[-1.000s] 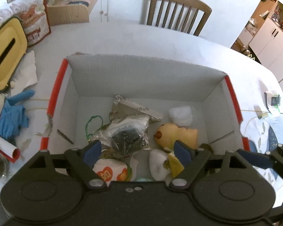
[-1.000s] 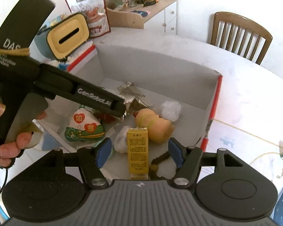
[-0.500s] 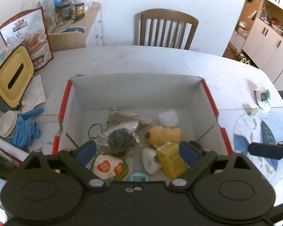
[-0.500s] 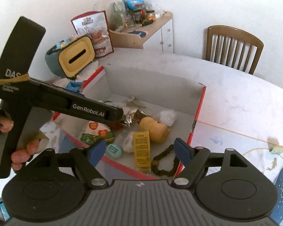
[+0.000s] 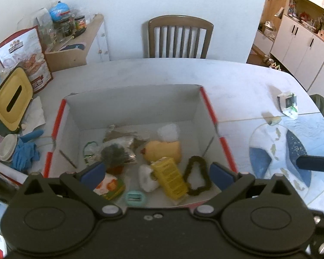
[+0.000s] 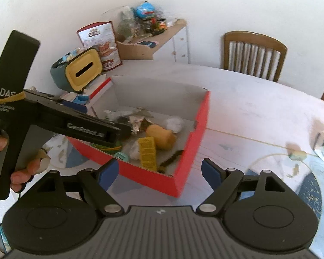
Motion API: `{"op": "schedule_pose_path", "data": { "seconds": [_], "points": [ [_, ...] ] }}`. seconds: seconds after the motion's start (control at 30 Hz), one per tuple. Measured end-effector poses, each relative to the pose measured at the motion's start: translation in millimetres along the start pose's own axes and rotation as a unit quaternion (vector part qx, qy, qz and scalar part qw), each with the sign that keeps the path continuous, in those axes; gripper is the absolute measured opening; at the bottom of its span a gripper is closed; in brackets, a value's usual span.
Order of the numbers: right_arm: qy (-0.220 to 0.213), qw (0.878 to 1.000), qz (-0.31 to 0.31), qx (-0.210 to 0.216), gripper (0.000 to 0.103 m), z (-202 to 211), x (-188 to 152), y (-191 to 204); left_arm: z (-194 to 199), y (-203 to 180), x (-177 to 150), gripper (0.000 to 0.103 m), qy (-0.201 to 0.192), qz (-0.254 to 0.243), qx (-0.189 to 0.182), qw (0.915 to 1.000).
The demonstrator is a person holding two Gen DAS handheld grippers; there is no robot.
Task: Organize objects
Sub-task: 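Move both grippers back from the box to the table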
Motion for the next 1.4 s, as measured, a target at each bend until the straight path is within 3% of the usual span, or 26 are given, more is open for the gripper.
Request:
{"op": "schedule_pose_path", "data": {
  "seconds": [0.37,0.7,0.87,1.4],
  "points": [
    [0.010,0.999,-0.034,-0.035,0.084,35.8,-42.9,-105.6,-14.3,-91.9,-6.3,0.103,0.012,0.003,-0.012,0.9999],
    [0.044,0.994,-0.064,-0.079,0.084,42.9,-87.3,-224.1,-51.6,-179.4,-14.5,0.103,0.037,0.002,-0.015,0.9992],
    [0.061,0.991,-0.071,-0.098,0.084,37.4,-103.3,-276.6,-71.1,-219.8,-11.2,0.103,0.030,-0.005,-0.012,0.9994],
    [0.085,0.985,-0.096,-0.119,0.084,-14.1,-96.7,-382.9,-140.8,-303.1,-3.4,0.103,0.047,-0.032,-0.006,0.9984]
  ]
}}
Point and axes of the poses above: each gripper's, at about its wrist camera, not at the fingertips, and z roughly against the way its jaws point, y to its left, x to its top, the point moved 9 cm from there along -z, roughly the way its jaws point, and after that the axes turned 14 degrees about z, right-handed, at the moved point
